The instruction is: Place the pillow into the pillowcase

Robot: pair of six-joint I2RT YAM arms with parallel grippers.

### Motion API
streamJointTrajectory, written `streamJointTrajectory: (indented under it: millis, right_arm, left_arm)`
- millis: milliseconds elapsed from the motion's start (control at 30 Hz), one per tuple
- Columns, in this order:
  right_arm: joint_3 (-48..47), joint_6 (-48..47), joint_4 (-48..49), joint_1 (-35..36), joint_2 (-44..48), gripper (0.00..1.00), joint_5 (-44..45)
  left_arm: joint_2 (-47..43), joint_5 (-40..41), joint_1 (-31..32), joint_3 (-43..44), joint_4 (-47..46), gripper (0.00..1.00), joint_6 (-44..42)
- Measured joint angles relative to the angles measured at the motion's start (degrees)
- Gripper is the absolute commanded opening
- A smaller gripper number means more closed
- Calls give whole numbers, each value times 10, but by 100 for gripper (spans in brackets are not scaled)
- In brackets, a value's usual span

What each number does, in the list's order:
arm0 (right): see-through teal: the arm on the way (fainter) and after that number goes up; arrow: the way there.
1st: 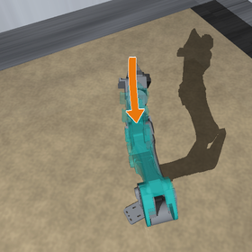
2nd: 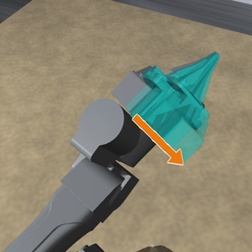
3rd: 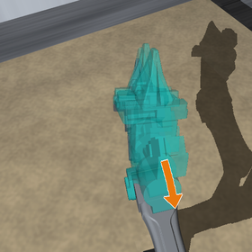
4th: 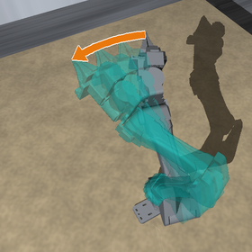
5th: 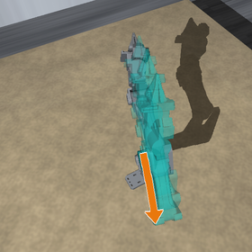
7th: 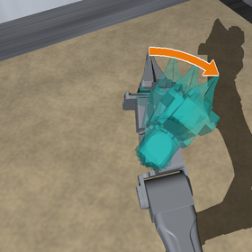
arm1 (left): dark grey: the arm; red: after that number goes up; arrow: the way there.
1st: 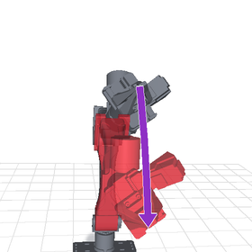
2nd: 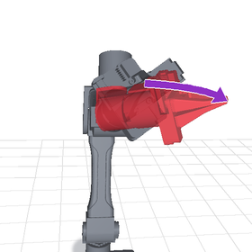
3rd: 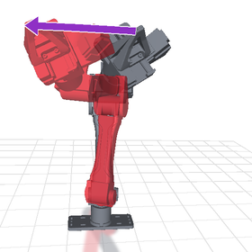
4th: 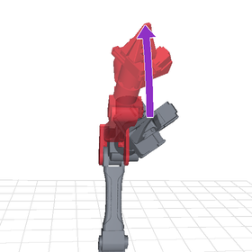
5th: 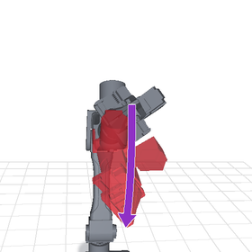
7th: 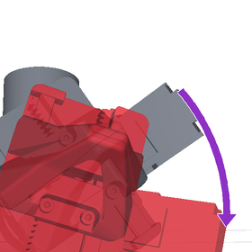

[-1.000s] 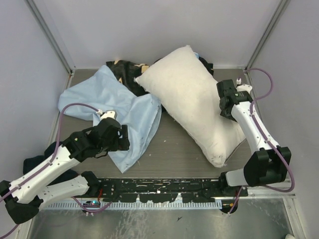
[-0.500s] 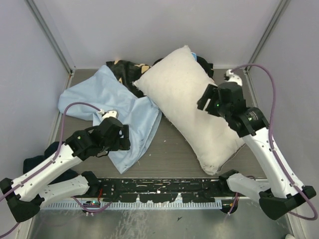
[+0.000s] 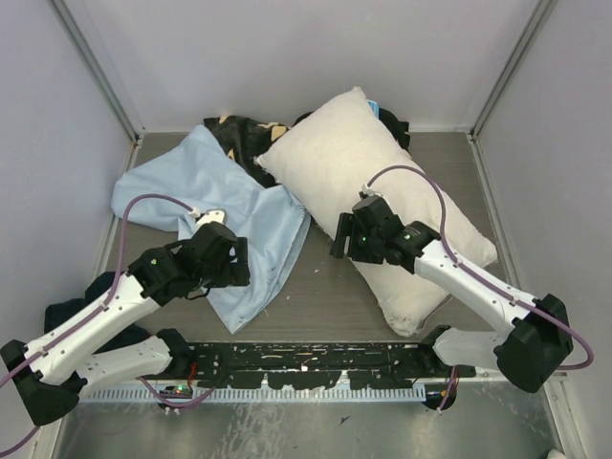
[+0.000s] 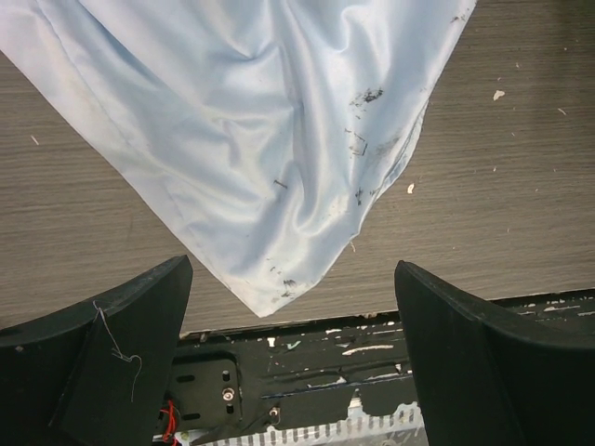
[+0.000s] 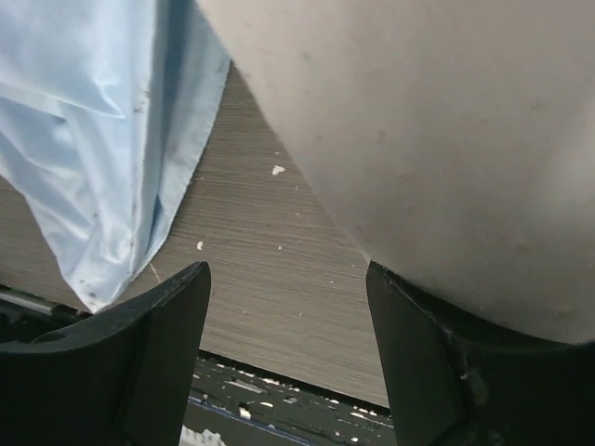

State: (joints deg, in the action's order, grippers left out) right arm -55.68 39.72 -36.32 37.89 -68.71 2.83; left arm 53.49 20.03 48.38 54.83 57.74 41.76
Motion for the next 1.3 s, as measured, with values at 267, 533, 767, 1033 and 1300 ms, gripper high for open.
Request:
streamJointTrajectory:
  millis: [267, 533, 767, 1033, 1300]
  right_arm:
    - [39, 28, -16, -52, 4, 75, 47]
    - [56, -5, -103, -246, 84, 78, 97]
    - [55, -26, -123, -261, 71, 78, 89]
    - [55, -27, -119, -261, 79, 78, 68]
    - [54, -36, -115, -261, 80, 78, 57]
  left_arm:
    - [0, 1, -7, 3, 0, 98, -1]
    - [6, -4, -12, 2, -16, 98, -19]
    - [37, -12, -11, -19, -74, 98, -49]
    - [73, -21, -11, -47, -86, 98, -54]
    - [85, -27, 10, -46, -28, 98, -48]
